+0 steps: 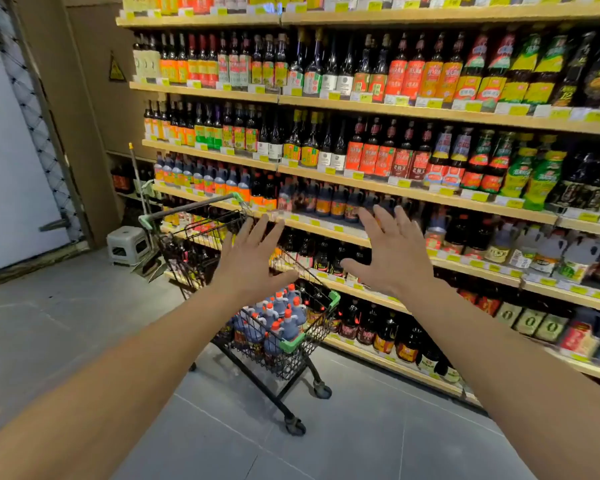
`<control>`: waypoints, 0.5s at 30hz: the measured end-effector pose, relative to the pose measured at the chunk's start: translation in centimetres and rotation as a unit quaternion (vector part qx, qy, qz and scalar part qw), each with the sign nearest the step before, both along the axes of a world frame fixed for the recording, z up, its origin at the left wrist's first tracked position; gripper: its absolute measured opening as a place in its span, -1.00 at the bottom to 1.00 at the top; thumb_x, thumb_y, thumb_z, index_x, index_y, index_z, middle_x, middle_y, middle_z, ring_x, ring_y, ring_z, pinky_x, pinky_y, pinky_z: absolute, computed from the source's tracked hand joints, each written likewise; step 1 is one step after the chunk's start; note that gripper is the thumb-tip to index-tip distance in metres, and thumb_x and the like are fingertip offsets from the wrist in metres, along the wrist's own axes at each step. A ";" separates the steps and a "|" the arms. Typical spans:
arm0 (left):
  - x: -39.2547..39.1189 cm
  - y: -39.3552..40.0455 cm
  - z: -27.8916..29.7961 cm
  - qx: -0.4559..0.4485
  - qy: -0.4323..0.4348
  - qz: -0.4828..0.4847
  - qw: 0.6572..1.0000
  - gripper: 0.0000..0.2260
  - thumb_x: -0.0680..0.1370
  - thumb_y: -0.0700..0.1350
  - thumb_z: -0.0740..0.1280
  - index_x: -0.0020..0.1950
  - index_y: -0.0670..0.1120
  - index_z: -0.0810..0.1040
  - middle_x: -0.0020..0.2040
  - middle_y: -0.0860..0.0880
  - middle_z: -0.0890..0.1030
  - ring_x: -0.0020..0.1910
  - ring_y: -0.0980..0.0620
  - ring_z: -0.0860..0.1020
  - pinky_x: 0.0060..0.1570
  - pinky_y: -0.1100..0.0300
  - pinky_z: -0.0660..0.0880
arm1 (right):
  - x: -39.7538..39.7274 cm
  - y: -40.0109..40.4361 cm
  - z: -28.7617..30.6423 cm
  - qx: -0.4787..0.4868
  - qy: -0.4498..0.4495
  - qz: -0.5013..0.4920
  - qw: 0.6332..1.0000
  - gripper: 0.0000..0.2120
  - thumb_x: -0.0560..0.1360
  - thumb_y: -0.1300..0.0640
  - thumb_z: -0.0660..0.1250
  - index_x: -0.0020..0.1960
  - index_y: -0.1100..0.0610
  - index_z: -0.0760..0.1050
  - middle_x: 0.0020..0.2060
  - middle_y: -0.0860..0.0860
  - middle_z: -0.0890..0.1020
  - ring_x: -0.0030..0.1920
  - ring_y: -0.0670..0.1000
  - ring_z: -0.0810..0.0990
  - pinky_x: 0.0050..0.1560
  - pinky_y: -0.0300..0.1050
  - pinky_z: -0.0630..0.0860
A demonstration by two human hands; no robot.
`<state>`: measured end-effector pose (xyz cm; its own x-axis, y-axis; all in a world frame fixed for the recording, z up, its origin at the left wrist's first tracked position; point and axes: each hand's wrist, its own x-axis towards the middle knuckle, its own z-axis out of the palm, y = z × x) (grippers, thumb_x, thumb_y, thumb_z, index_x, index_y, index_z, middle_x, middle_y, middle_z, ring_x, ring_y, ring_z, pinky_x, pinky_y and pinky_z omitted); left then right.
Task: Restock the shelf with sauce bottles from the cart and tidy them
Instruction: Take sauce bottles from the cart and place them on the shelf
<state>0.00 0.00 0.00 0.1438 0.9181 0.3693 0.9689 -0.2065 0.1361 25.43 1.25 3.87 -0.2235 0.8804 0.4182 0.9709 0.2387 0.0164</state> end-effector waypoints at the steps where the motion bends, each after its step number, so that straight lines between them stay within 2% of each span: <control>1: 0.0 0.1 -0.4 -0.007 0.005 0.011 1.000 -0.17 0.46 0.45 0.11 0.56 0.14 -0.19 0.57 0.05 -0.22 0.55 -0.04 -0.22 0.49 -0.20 -0.14 | -0.2 0.6 -0.5 0.000 -0.010 0.007 1.000 -0.12 0.42 -0.46 0.12 0.56 -0.11 -0.14 0.56 -0.01 0.01 0.55 0.17 -0.12 0.51 0.23 -0.04; 7: -0.8 3.8 -3.2 -0.032 0.005 0.055 0.998 -0.16 0.44 0.47 0.09 0.56 0.15 -0.18 0.58 0.05 -0.21 0.55 -0.03 -0.23 0.49 -0.19 -0.14 | -1.4 6.5 -4.2 -0.034 -0.009 0.055 0.998 -0.12 0.43 -0.44 0.14 0.56 -0.11 -0.15 0.57 -0.02 -0.03 0.55 0.17 -0.15 0.52 0.22 -0.05; 15: -4.4 14.2 -8.3 -0.052 -0.004 0.111 0.992 -0.16 0.44 0.46 0.11 0.57 0.12 -0.15 0.58 0.02 -0.16 0.56 -0.08 -0.16 0.49 -0.20 -0.07 | -3.5 18.9 -8.4 -0.060 -0.033 0.104 0.992 -0.13 0.44 -0.42 0.15 0.57 -0.09 -0.14 0.57 -0.01 0.00 0.56 0.16 -0.12 0.52 0.18 -0.06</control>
<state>-4.41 14.15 -8.30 -0.0678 0.9603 0.2705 0.9879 0.0267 0.1527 21.88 20.13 -4.56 -0.4294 0.8550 0.2908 0.8981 0.4382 0.0377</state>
